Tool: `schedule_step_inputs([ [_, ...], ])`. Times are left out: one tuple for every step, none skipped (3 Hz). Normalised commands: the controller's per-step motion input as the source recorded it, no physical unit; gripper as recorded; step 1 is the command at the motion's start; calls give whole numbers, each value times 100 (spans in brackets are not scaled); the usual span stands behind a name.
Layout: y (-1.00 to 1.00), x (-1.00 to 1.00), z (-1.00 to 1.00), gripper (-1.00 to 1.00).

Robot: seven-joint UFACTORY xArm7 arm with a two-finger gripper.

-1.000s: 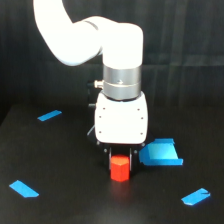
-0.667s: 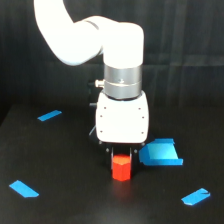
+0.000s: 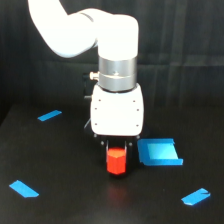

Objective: Pick up the red object from the table

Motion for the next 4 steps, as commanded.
schedule_step_inputs([
  [8,-22,95,-100],
  [11,-13,98,-100],
  [25,6,100,-92],
  [19,-20,93,-100],
])
